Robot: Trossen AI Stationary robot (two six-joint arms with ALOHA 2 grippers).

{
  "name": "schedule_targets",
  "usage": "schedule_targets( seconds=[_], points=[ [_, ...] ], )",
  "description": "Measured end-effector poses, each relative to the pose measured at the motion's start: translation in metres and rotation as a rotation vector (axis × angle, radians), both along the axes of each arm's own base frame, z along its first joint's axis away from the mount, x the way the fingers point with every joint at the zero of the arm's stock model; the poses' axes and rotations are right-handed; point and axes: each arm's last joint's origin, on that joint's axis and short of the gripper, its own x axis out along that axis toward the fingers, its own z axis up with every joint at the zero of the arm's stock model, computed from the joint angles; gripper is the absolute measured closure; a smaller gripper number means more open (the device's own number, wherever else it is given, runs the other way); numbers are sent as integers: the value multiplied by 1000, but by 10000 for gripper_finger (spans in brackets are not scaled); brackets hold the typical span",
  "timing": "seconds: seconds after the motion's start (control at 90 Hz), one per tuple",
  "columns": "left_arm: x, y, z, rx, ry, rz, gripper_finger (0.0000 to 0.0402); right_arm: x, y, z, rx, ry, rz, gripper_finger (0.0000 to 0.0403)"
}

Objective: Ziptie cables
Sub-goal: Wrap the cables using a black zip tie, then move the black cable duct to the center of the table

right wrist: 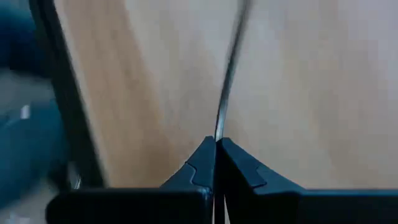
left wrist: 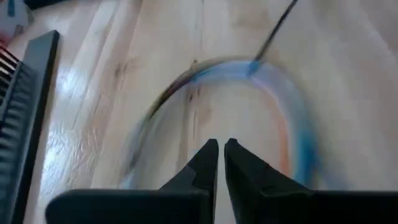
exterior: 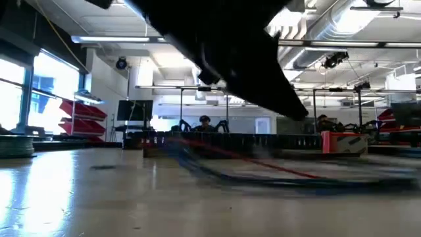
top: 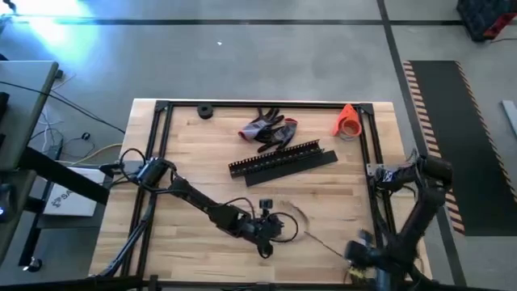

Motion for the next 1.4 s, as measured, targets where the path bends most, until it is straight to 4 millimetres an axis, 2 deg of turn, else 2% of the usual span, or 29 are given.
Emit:
schedule_targets(
  seconds=[0.189,0.444,0.6,0.8,0.922,1.044,1.111,1.278,1.4],
  points=[
    [1,-1,-2,-18,-6,-3,390,-8,-4,7,-10,40,28,403],
    [8,-4,6,-85,-107,-9,382,21,-16,12,-62,-8,53,395],
    [12,-4,9,-113,-147,-46,350,31,-21,15,-56,55,141,333],
    [14,-4,12,-119,-183,-44,312,22,-32,35,4,213,304,228],
    [13,-6,17,-123,-215,120,307,15,-42,52,4,191,325,190],
    [15,-11,33,-197,-199,268,314,12,-46,64,-106,-34,339,178],
    [14,-16,42,-223,-156,320,319,16,-50,66,-180,-126,280,179],
    [-7,-12,60,-155,-128,654,339,36,-83,41,-267,-141,8,203],
    [-11,14,66,-185,42,776,358,51,-102,21,-274,-117,-42,217]
  ],
)
